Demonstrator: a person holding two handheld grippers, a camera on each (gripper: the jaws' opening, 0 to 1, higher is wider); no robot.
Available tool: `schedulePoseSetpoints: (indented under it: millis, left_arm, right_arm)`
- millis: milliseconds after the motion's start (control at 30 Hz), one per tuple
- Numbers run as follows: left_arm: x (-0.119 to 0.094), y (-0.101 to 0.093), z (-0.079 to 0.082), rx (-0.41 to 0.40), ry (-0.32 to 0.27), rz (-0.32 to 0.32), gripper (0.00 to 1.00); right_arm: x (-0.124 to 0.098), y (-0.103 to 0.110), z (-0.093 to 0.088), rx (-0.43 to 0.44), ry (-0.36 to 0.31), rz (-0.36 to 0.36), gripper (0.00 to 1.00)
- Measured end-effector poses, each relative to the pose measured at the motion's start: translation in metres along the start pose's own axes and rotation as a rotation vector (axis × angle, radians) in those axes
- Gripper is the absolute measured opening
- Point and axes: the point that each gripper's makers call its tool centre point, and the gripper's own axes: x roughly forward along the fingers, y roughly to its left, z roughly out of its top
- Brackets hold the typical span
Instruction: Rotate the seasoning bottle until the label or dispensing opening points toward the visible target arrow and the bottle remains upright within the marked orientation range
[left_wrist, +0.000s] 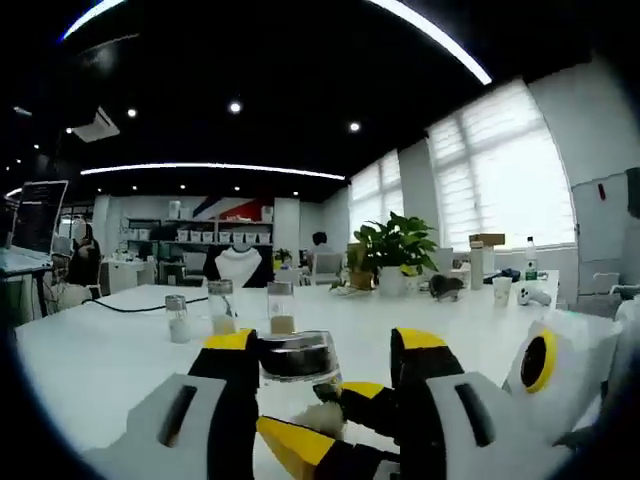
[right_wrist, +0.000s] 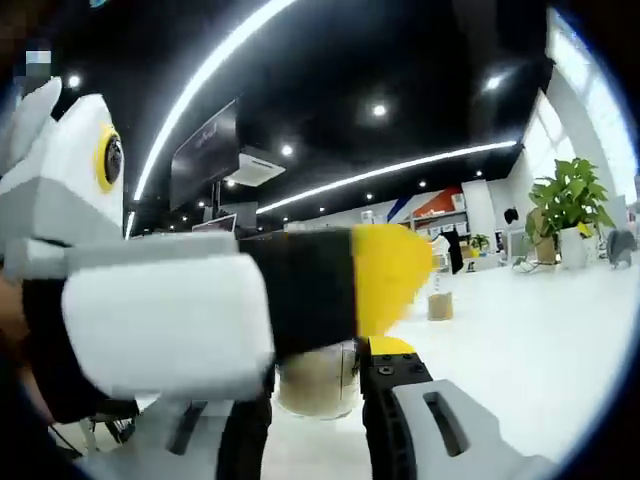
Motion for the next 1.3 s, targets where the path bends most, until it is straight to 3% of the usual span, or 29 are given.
schedulePoseSetpoints:
  millis: [33,100,133,200,433,567,767,967,1300]
  left_arm:
    - [-0.001,-0.008,-0.010,-0.090,0.042,-0.048,0.35]
    - [-0.005,0.008,-0.003,0.037,0.004,0.013,0.33]
    - [-0.008,0.005,0.000,0.011,-0.009,0.008,0.34]
    - [-0.008,0.006,-0.001,0.034,-0.004,0.019,0.38]
    - [-0.008,-0.005,-0.015,0.071,0.025,-0.008,0.50]
    - [-0.009,0.009,-0.006,0.056,0.013,0.002,0.47]
    - [-0.011,0.012,0.003,0.037,-0.013,0.009,0.43]
    - [-0.004,0.009,0.004,0.024,-0.035,0.013,0.33]
    - [0.000,0.001,0.005,0.012,-0.042,-0.003,0.33]
  right_arm:
    - [0.000,0.002,0.002,-0.028,-0.013,0.018,0.30]
    - [0.000,0.011,0.005,-0.039,-0.011,0.017,0.30]
    - [0.000,0.016,0.008,-0.032,-0.022,0.021,0.30]
    - [0.002,0.019,0.010,-0.043,-0.022,0.023,0.30]
    - [-0.005,0.012,0.004,-0.050,0.011,-0.002,0.30]
    - [-0.009,0.011,0.004,-0.044,0.011,-0.008,0.30]
    - [-0.011,0.013,0.010,-0.065,0.002,-0.009,0.30]
    - [-0.013,0.013,0.011,-0.074,-0.003,-0.014,0.30]
    - [-0.016,0.012,0.013,-0.083,0.007,-0.025,0.31]
